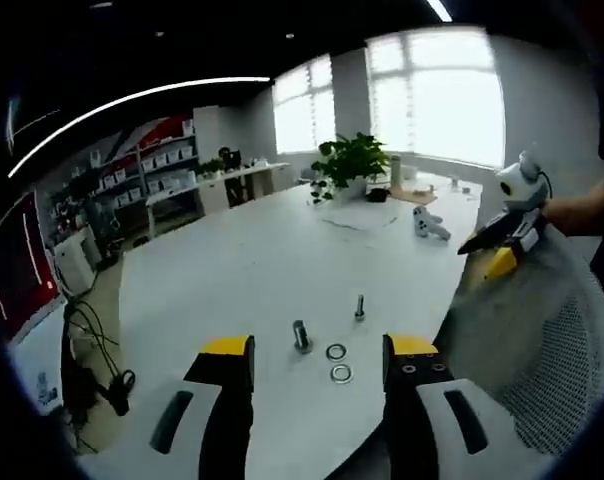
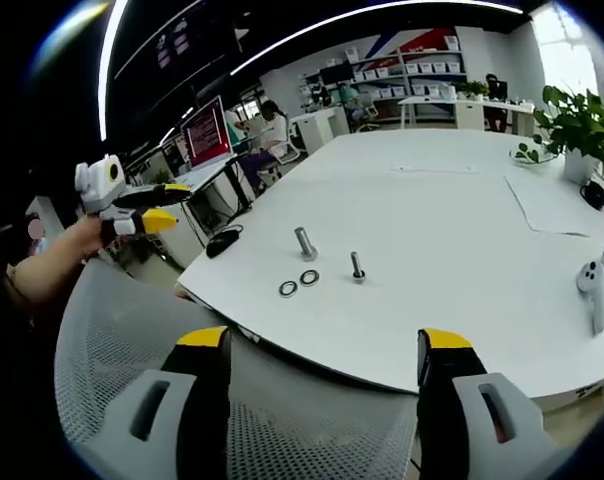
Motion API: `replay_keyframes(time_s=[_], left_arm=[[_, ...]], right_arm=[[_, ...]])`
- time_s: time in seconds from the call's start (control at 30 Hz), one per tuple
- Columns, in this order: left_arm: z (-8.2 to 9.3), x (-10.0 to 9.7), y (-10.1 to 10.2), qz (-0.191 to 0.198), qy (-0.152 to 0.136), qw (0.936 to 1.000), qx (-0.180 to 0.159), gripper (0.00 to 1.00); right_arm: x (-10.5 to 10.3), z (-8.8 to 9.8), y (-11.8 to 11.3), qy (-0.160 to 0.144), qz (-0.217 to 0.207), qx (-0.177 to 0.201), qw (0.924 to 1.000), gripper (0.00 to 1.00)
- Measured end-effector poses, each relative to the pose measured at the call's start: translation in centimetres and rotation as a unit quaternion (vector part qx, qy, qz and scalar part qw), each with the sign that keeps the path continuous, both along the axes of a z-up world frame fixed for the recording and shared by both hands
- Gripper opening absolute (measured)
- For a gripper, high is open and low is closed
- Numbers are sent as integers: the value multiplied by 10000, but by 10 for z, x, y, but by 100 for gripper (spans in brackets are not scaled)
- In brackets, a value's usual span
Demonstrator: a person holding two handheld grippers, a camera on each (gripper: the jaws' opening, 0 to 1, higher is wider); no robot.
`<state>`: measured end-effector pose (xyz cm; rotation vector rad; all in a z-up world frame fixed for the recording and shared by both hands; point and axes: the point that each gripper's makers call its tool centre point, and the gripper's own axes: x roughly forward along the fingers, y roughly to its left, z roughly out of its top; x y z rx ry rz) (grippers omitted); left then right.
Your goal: Place the washer onto the threaded stud by aligning its center hole with the stud, sliding it down to the base, and recovering from edge contact or off-axis alignment until the washer reaches the visible bottom stop.
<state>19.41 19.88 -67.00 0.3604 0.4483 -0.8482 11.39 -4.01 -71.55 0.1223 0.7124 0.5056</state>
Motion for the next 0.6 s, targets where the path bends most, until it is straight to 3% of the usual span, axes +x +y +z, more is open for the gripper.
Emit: replay_keyframes(time_s=[0.1, 0.2, 0.3, 0.33, 0.47, 0.6], left_arm=[[-13, 8, 3, -49, -74, 9985, 534, 49], [-24, 10, -4, -120, 277, 9981, 532, 46], [-35, 6, -10, -468, 506, 9958, 604, 47], [-38, 3, -17, -723, 548, 9943, 552, 46], [-63, 2, -18, -962, 847, 9877, 900, 41], [-83, 3, -18, -1015, 1272, 9820, 958, 41]], right_arm=[[-1, -1, 1, 39, 28, -29, 10000, 78], [-3, -3, 1, 136, 44, -72, 9999, 78], [-4, -5, 0, 195, 44, -72, 9998, 78], [-4, -5, 0, 194, 47, -77, 9998, 78], [-6, -7, 0, 297, 54, -120, 9995, 78], [-7, -8, -1, 345, 14, -140, 9993, 77]])
